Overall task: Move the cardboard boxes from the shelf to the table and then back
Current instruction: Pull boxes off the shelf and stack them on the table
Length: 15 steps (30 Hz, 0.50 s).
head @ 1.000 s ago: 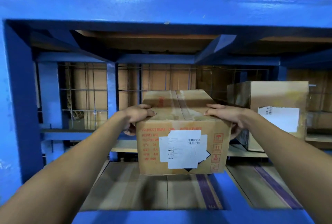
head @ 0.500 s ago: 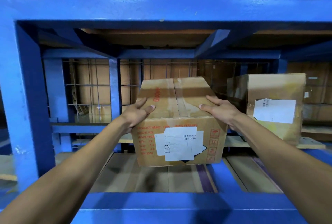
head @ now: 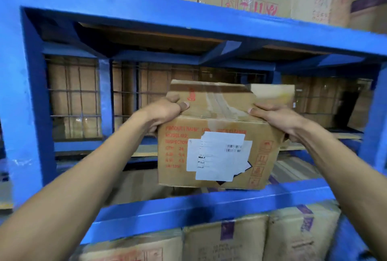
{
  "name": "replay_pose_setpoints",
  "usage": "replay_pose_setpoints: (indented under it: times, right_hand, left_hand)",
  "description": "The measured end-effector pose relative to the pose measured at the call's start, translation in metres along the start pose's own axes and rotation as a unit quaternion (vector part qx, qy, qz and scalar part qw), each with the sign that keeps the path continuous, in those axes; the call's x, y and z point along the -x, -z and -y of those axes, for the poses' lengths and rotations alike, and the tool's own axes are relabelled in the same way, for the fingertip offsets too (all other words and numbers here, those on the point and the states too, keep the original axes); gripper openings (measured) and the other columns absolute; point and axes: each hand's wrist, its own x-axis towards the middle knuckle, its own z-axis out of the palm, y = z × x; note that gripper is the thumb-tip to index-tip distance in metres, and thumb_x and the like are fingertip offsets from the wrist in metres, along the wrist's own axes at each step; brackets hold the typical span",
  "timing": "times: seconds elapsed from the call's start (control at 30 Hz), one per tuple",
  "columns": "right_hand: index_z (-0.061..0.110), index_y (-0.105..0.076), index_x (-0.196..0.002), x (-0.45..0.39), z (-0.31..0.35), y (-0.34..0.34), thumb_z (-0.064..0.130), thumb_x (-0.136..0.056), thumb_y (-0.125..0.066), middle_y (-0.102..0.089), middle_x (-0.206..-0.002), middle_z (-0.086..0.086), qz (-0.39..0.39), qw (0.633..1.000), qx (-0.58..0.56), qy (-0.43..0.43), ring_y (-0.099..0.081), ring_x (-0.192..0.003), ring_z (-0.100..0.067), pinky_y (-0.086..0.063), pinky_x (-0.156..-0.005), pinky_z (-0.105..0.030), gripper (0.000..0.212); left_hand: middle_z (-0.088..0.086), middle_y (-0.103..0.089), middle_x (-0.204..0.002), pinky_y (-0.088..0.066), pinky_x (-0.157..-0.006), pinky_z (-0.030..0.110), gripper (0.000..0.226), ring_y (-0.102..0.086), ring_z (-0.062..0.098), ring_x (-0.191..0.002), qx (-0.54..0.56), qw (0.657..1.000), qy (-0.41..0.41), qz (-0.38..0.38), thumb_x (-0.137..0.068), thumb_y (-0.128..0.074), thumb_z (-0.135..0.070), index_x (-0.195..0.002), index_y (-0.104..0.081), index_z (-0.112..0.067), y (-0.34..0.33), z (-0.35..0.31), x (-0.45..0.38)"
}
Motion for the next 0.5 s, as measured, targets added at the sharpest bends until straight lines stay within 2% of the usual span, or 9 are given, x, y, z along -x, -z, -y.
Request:
replay_pose_setpoints:
  times: [0.1,0.2,0.27,0.33,0.4,0.5]
  right_hand:
    - [0.034,-0.055,-0.14,0.046,0.003,0.0,0.052,-0.082,-0.072,-0.053,-0.134,0.01,-0.055,0.998,-0.008,-0.007,-0.058,-0.092,-0.004,-0.048,-0.068,-0.023,0.063]
    - [0.037,-0.053,-0.141,0.1,0.009,-0.008,0.056,-0.081,-0.071,-0.048,-0.142,0.011,-0.104,0.994,0.016,-0.026,-0.056,-0.105,-0.011,-0.049,-0.074,-0.027,0.065]
    - [0.038,-0.053,-0.141,0.14,0.012,-0.016,0.056,-0.081,-0.071,-0.049,-0.141,0.011,-0.144,0.988,0.021,-0.046,-0.055,-0.108,-0.012,-0.047,-0.072,-0.025,0.065]
    - [0.037,-0.053,-0.141,0.177,0.014,-0.023,0.055,-0.08,-0.072,-0.051,-0.139,0.012,-0.17,0.984,0.02,-0.056,-0.055,-0.112,-0.01,-0.044,-0.081,-0.022,0.067]
    - [0.035,-0.052,-0.142,0.212,0.018,-0.026,0.055,-0.081,-0.072,-0.051,-0.141,0.012,-0.191,0.978,0.043,-0.072,-0.052,-0.117,-0.008,-0.037,-0.091,-0.022,0.068]
    - [0.037,-0.052,-0.141,0.263,0.024,-0.026,0.055,-0.082,-0.07,-0.049,-0.145,0.008,-0.247,0.958,0.071,-0.129,-0.048,-0.127,-0.012,-0.033,-0.094,-0.022,0.064]
  left_hand:
    - [-0.004,-0.045,-0.15,-0.05,-0.097,0.04,0.062,-0.056,0.023,-0.12,0.012,0.999,-0.027,0.03,-0.094,-0.056,-0.051,-0.15,-0.036,-0.036,0.004,0.003,0.014]
    - [-0.005,-0.035,-0.157,-0.041,-0.107,0.046,0.063,-0.047,0.026,-0.131,0.004,0.996,-0.065,0.054,-0.092,-0.056,-0.056,-0.15,-0.036,-0.04,0.012,0.014,0.032]
    - [-0.004,-0.034,-0.157,-0.036,-0.11,0.04,0.063,-0.042,0.026,-0.136,-0.018,0.992,-0.099,0.071,-0.091,-0.057,-0.058,-0.149,-0.037,-0.042,0.015,0.022,0.048]
    - [-0.005,-0.036,-0.156,-0.035,-0.105,0.034,0.062,-0.041,0.024,-0.136,-0.008,0.987,-0.128,0.098,-0.092,-0.057,-0.057,-0.149,-0.038,-0.041,0.016,0.026,0.064]
    - [-0.006,-0.039,-0.154,-0.037,-0.105,0.034,0.063,-0.045,0.022,-0.134,0.01,0.981,-0.141,0.133,-0.091,-0.058,-0.055,-0.149,-0.038,-0.04,0.013,0.03,0.077]
    - [-0.008,-0.044,-0.151,-0.037,-0.11,0.035,0.068,-0.049,0.018,-0.13,0.035,0.969,-0.162,0.185,-0.086,-0.062,-0.059,-0.148,-0.041,-0.04,-0.002,0.031,0.098]
